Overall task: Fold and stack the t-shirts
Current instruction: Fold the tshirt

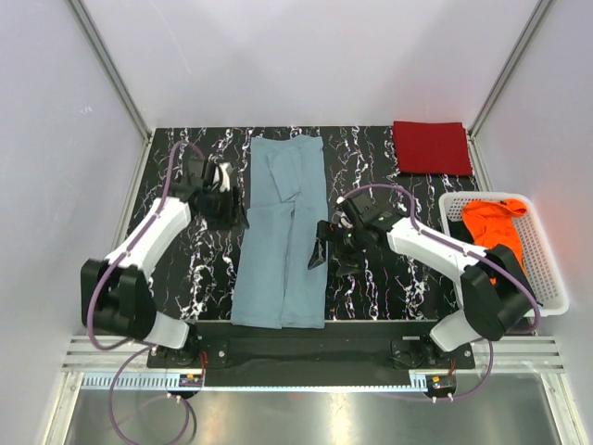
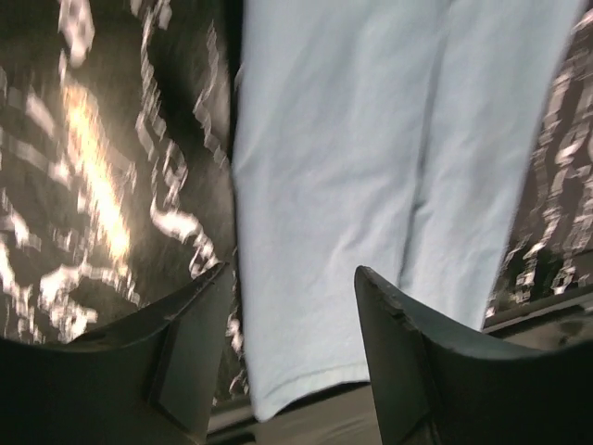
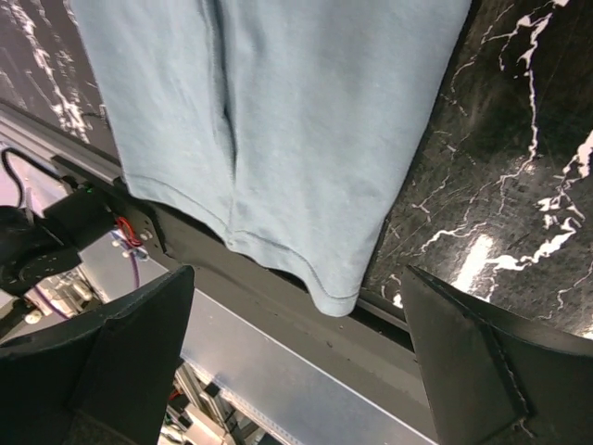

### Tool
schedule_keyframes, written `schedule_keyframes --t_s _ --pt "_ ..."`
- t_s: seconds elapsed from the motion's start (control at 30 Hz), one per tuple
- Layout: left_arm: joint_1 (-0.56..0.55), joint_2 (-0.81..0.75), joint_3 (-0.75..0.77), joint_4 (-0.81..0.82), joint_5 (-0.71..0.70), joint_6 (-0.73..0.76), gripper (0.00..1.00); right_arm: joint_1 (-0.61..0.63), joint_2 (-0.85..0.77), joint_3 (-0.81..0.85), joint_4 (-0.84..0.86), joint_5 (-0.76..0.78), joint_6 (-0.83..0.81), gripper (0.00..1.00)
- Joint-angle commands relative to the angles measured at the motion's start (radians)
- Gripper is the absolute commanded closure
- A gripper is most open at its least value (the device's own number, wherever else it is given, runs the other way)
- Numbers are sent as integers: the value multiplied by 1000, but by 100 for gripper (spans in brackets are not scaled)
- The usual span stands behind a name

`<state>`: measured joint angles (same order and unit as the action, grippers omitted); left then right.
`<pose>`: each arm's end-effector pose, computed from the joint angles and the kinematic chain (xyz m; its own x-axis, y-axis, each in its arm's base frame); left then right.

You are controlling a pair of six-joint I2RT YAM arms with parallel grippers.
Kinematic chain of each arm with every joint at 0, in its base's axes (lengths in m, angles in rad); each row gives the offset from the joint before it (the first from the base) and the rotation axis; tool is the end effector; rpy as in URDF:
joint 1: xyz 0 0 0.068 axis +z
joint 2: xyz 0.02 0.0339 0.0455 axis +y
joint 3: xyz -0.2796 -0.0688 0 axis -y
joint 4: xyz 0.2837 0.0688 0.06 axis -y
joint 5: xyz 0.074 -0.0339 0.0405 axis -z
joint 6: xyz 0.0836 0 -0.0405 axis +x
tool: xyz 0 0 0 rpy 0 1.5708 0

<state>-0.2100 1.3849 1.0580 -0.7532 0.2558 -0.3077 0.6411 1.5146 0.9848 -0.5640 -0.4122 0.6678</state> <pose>0.3176 -0.0893 0.2174 -0.9185 -0.1038 -0.3815 0.0421 0.9338 -0.3554 0.2593 0.2353 0.1673 -0.9897 -0.0306 -0.1401 -0.1051 0.8192 0.5638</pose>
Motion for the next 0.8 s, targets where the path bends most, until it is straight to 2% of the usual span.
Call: schedule_keyframes --t_s 0.0,0.1,0.23,0.4,0.57,0.77 --pt "-14 150 207 163 88 27 42 -3 -77 16 26 -14 44 0" --pt "-37 273 339 209 63 7 44 -3 -157 -49 13 -4 79 0" --pt "-45 556 531 215 46 -10 49 -8 -261 -139 -11 30 137 0" --pt "-57 793 781 213 3 -19 49 -9 -349 -199 -53 47 164 0" --pt "-66 1000 962 215 20 -63 49 -9 -343 -209 -76 47 167 0" --pt "-63 1166 1161 215 74 -117 48 -15 -269 -181 -77 59 138 0"
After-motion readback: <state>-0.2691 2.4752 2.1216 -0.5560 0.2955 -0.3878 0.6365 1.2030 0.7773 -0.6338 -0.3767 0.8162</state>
